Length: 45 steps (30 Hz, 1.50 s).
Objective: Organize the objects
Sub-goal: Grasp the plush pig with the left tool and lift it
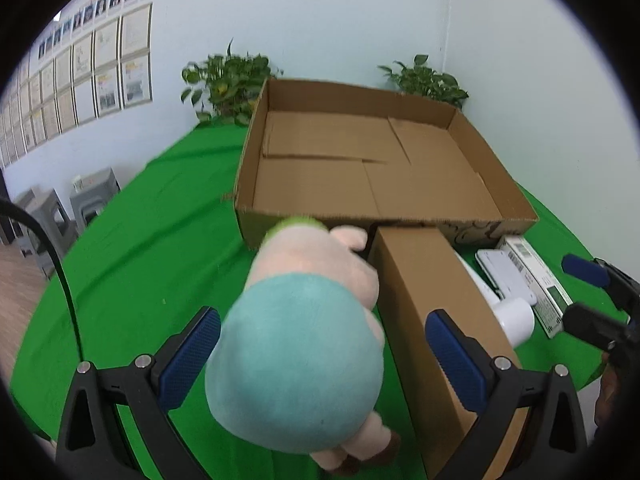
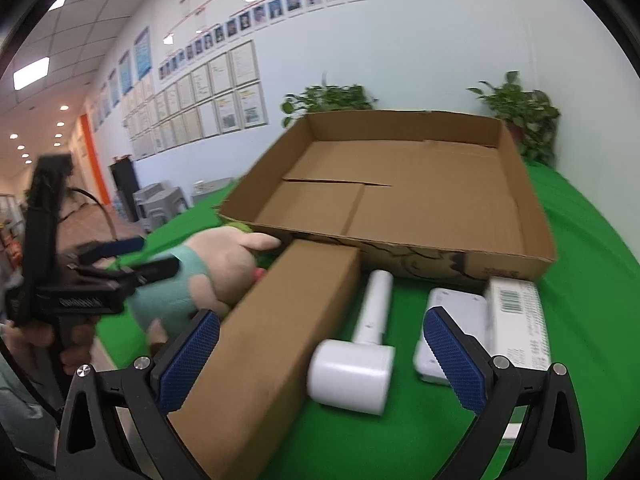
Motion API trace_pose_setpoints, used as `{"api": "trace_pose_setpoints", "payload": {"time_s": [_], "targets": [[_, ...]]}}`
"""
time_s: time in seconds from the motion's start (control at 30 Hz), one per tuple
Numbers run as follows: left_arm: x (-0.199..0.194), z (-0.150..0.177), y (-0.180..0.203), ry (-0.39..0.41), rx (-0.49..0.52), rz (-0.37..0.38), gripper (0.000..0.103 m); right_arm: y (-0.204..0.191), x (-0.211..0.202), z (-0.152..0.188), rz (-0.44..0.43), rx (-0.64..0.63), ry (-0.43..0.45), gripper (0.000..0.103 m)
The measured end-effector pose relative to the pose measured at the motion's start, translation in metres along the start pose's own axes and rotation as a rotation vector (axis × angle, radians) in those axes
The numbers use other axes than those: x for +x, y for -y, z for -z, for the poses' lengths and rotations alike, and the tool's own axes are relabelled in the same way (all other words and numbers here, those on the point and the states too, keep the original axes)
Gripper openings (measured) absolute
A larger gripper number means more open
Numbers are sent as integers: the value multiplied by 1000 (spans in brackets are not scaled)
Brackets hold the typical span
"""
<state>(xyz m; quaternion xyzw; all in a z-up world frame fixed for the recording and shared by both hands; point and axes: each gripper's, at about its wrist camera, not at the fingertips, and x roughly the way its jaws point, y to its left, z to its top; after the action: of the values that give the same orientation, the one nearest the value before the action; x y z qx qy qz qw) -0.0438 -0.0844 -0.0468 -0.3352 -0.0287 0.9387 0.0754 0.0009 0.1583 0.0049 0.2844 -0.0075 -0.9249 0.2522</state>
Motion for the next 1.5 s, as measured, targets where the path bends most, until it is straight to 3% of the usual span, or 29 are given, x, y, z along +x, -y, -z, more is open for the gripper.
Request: {"api": "trace_pose_setpoints", "payload": {"time_s": [0.17,0.23,0.3,0.43,0.87,1.13,1.4,1.5], "targets": [[3,17,-9,-28,-22,-28,101,-22,14,-14,-170,11,-44,103],[5,21,-12,-44,-21,-67,92,-28,25,-20,-242,43,-78,103],[7,24,-16,-62,-17,-119,85,-33,37,-26,-280,69,-112,103],[0,32,-29,-68,-58,-94,79,-44,64,-36,-331,127,-183,103],[-18,46,-48,-49,-144,-66,73,-113,175,-53,-428,134,-422,103],[-25,51,-52,-35,-156,-58,71,-143,216,-41,-385,97,-506,100],[-28,43,-49,-18,-142,-59,66,-163,237,-29,-395,79,-478,85],[-34,36,-45,25,-121,-66,66,-164,231,-35,-411,81,-426,80]]}}
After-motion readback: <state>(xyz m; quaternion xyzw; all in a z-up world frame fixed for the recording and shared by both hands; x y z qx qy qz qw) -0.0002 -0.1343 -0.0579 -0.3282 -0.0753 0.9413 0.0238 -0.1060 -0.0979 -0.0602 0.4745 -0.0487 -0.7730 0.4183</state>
